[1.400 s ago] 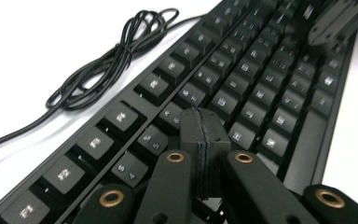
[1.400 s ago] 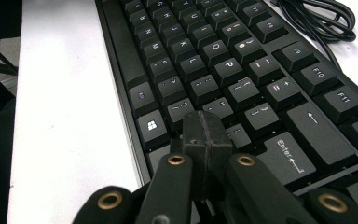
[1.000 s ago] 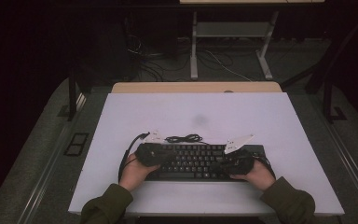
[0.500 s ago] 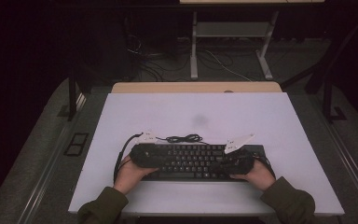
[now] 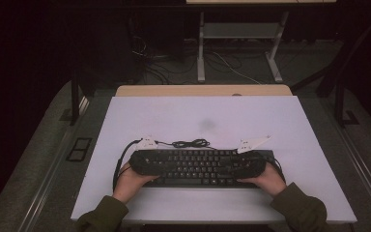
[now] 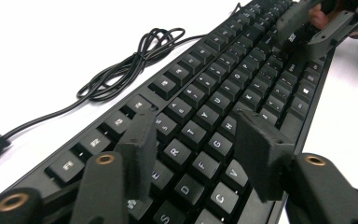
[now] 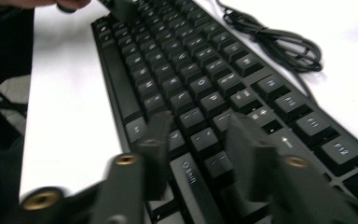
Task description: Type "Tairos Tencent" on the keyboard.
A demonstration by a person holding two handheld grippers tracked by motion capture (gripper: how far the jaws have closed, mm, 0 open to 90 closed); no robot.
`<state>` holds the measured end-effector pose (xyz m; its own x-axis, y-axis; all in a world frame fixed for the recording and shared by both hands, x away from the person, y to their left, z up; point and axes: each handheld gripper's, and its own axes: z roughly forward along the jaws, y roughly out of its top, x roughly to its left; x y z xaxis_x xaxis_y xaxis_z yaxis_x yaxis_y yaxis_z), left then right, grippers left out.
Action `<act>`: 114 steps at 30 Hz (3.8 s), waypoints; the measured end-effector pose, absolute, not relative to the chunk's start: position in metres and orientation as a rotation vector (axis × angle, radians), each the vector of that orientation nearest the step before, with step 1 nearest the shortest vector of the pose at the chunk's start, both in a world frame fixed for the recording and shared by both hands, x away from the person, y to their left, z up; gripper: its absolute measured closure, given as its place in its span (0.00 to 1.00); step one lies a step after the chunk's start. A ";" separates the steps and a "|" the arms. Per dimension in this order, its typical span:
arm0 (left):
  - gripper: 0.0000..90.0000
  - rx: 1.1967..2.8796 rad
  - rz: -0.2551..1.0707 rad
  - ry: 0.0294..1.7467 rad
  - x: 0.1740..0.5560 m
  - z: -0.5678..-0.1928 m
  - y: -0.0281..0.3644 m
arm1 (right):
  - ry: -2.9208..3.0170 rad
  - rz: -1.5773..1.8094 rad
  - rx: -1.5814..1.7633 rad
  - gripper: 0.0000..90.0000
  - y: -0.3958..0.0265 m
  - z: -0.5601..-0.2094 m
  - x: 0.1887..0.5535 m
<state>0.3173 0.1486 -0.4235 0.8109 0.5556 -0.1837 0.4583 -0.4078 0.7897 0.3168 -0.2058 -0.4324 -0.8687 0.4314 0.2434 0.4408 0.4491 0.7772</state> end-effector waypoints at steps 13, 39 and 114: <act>0.83 2.076 0.162 0.778 0.318 -0.427 0.165 | -2.648 -1.493 -0.860 0.39 -0.203 -0.435 0.319; 0.99 2.117 0.151 0.776 0.328 -0.435 0.160 | -2.642 -1.490 -0.881 0.36 -0.201 -0.437 0.319; 0.29 2.054 0.180 0.789 0.314 -0.429 0.162 | -2.677 -1.372 -0.642 0.99 -0.125 -0.431 0.333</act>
